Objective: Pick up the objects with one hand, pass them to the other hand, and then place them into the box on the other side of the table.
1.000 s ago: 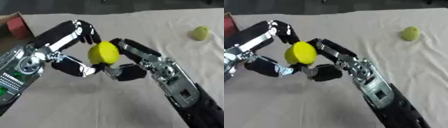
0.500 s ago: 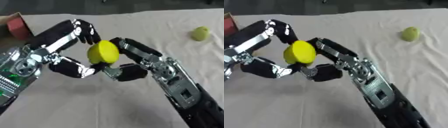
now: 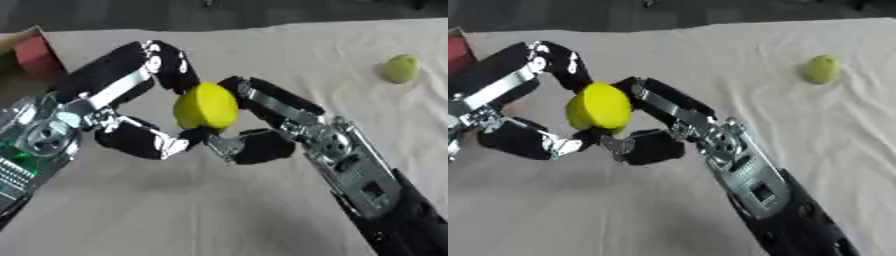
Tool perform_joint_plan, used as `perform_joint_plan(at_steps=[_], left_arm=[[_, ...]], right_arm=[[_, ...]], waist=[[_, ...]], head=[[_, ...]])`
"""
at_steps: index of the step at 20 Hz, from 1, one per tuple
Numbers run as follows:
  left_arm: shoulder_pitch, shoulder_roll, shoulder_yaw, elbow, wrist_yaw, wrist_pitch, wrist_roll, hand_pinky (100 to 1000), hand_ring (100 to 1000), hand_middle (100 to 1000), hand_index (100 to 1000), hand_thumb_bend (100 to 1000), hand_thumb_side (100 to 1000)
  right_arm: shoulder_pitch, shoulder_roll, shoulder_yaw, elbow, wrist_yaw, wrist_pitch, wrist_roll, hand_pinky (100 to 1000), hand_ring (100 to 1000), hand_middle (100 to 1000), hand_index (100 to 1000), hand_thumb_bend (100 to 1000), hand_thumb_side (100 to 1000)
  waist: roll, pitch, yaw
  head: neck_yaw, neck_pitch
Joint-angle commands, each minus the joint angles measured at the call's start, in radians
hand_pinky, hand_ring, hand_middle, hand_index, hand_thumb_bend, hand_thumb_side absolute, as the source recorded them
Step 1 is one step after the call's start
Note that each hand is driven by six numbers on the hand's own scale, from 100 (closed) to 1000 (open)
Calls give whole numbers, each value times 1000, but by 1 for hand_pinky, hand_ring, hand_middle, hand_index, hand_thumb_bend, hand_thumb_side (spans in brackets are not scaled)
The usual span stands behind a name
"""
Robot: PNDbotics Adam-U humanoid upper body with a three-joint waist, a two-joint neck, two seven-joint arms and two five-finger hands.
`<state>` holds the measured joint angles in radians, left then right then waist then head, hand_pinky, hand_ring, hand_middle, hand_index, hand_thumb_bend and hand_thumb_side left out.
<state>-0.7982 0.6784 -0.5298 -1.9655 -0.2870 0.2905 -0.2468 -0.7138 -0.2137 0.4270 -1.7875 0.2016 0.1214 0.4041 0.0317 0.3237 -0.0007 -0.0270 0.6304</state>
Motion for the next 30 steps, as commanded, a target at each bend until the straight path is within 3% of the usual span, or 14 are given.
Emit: perform_joint_plan(at_steps=[1, 6, 9, 12, 20, 30], left_arm=[[-15, 15, 17, -35, 20, -5, 5, 633, 576, 547, 611, 417, 100], [-9, 26, 15, -35, 38, -11, 4, 642, 589, 564, 641, 475, 100], [2, 43, 15, -35, 50, -25, 1, 664, 618, 601, 695, 581, 100], [10, 55, 19, -35, 60, -46, 3, 667, 623, 606, 702, 610, 100], [9, 52, 20, -35, 83, -62, 29, 639, 579, 542, 631, 394, 118], [-1, 29, 19, -35, 73, -41, 31, 615, 535, 492, 564, 337, 105]], right_arm=[[-12, -3, 7, -6, 11, 8, -1, 669, 582, 520, 651, 100, 226], [-10, -3, 6, -7, 13, 9, -2, 670, 582, 520, 651, 100, 223], [-10, -4, 6, -6, 15, 9, 0, 669, 582, 519, 650, 100, 223], [-11, -4, 6, -6, 15, 9, 1, 670, 582, 519, 650, 100, 222], [-9, -3, 6, -6, 14, 8, 5, 670, 581, 521, 650, 100, 228], [-8, -1, 6, -10, 9, 7, 8, 671, 581, 522, 651, 100, 228]], waist=[[1, -18, 1], [1, -19, 1], [2, -19, 1], [3, -18, 2], [1, -17, 2], [0, -17, 0]], head=[[4, -8], [3, -8], [4, -10], [2, -11], [4, -13], [6, -9]])
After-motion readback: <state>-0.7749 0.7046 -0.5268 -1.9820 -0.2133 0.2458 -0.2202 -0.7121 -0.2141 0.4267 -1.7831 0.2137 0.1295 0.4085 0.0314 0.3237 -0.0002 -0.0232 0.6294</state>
